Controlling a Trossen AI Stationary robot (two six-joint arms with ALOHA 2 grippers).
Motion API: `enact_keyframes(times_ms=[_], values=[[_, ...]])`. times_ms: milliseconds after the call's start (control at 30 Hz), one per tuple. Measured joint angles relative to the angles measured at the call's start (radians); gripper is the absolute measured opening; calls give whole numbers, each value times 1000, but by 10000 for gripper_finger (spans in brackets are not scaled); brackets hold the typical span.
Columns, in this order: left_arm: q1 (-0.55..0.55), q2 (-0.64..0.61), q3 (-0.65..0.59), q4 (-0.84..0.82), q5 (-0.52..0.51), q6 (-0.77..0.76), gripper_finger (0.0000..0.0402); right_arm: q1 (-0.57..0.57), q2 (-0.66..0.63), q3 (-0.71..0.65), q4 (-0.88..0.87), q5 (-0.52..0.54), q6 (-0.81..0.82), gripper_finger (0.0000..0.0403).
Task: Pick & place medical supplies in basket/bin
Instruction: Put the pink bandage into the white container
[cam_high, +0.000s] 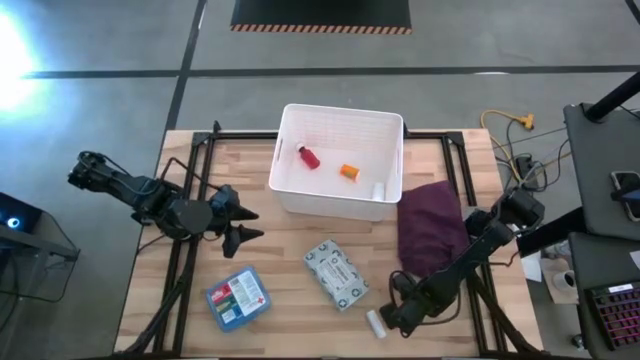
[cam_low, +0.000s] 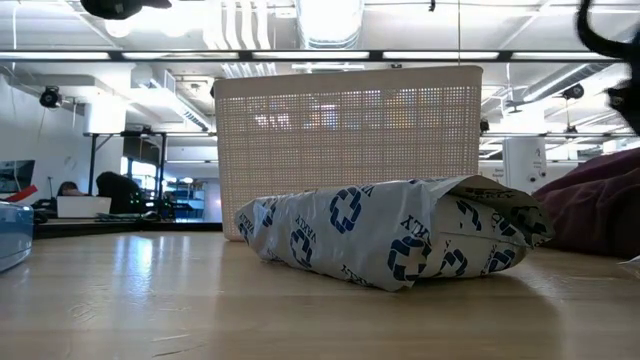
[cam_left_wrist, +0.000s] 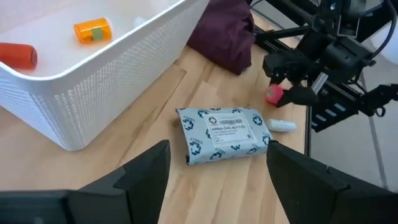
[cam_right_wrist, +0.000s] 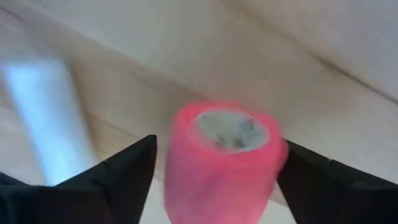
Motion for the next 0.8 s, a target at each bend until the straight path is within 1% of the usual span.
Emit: enact_keyframes(times_ms=[200,333,433,500,567,633,733,800], values=[[-11,0,0,0,-2,-36,246,0,-36,9,-2,34,0,211],[-59,1,-2,0,-10,-58,246,-2,-83,54,-11,130,1,177],[-111,13,-3,0,-51,-100,246,-12,-118,98,-67,229,1,166],[-155,28,-4,0,-79,-131,246,-24,-148,138,-122,313,-13,164],[-200,46,-8,-1,-103,-163,246,-46,-181,186,-145,409,-63,164],[-245,72,-9,-3,-127,-200,246,-76,-210,235,-147,510,-158,163],[-306,119,-7,-27,-160,-269,246,-124,-243,334,-145,632,-348,163],[-341,147,-5,-27,-174,-310,246,-164,-258,410,-144,691,-497,162]])
